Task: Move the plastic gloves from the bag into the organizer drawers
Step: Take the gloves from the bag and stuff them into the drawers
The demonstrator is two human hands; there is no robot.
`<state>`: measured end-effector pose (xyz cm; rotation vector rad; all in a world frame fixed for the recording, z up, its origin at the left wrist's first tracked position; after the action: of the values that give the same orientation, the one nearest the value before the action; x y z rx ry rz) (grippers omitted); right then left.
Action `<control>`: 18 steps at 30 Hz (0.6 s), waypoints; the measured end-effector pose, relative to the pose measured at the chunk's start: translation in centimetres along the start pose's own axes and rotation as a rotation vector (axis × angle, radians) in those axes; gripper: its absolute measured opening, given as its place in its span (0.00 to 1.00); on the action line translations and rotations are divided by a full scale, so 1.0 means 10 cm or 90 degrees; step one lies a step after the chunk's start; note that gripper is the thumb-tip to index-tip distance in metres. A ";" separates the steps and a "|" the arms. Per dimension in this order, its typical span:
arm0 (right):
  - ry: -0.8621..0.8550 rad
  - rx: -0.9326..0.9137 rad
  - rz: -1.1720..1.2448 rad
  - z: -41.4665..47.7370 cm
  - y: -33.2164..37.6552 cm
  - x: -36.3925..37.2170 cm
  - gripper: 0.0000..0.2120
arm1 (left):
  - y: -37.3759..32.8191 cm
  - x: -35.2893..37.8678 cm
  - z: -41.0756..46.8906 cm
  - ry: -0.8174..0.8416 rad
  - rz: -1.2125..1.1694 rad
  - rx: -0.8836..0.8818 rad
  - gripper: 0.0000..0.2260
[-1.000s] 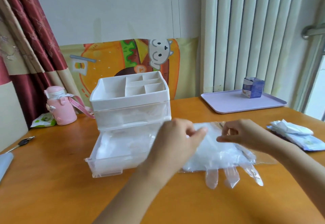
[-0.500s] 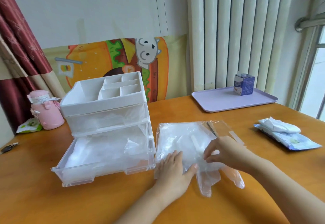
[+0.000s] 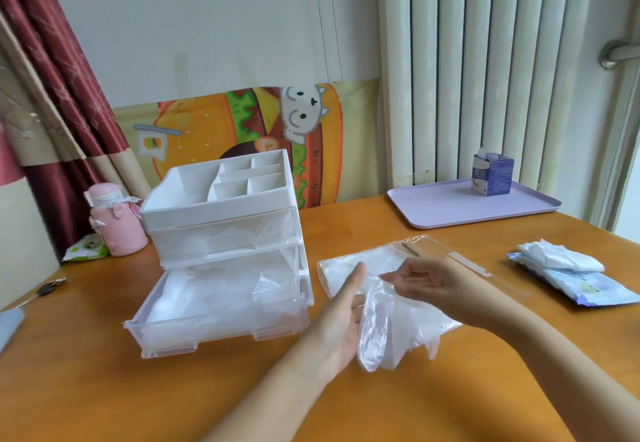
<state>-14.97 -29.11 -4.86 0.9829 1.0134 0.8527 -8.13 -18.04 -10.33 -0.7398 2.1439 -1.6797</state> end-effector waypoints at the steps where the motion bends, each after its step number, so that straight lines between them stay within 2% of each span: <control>1: 0.050 0.009 0.052 -0.04 0.07 0.06 0.06 | -0.06 0.02 -0.03 0.030 -0.068 -0.006 0.29; 2: 0.102 0.028 0.081 -0.09 0.12 0.12 0.06 | -0.12 0.03 -0.04 0.052 -0.116 -0.005 0.29; 4: 0.179 0.056 0.084 -0.17 0.19 0.23 0.03 | -0.22 -0.01 -0.05 0.040 -0.116 0.010 0.25; 6: 0.192 0.055 0.082 -0.19 0.24 0.26 0.02 | -0.29 -0.10 -0.05 -0.017 -0.065 0.042 0.12; 8: 0.153 0.043 0.113 -0.16 0.25 0.25 0.05 | -0.38 -0.16 -0.10 -0.068 0.006 0.088 0.08; 11: -0.008 -0.022 0.127 -0.06 0.24 0.03 0.19 | -0.58 -0.10 -0.25 -0.097 0.117 0.186 0.08; 13: -0.050 -0.034 0.118 -0.05 0.23 -0.05 0.25 | -0.73 -0.08 -0.36 -0.117 0.136 0.243 0.09; 16: 0.108 0.011 0.192 -0.10 0.19 0.17 0.29 | -0.92 -0.06 -0.47 -0.113 0.115 0.317 0.09; 18: 0.143 0.062 0.243 -0.13 0.13 0.26 0.23 | -0.99 -0.09 -0.53 -0.104 0.097 0.339 0.09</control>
<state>-15.55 -26.04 -4.67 1.2058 1.0816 1.2592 -8.26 -15.01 0.48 -0.5184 1.4974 -1.9073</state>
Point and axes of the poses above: each hand's wrist, its own z-axis towards the middle knuckle, its own x-axis out of the palm, y = z × x, the point moved 8 cm from there along z, towards the middle knuckle, and after that the axes turned 14 degrees about z, right-handed, at the moved point
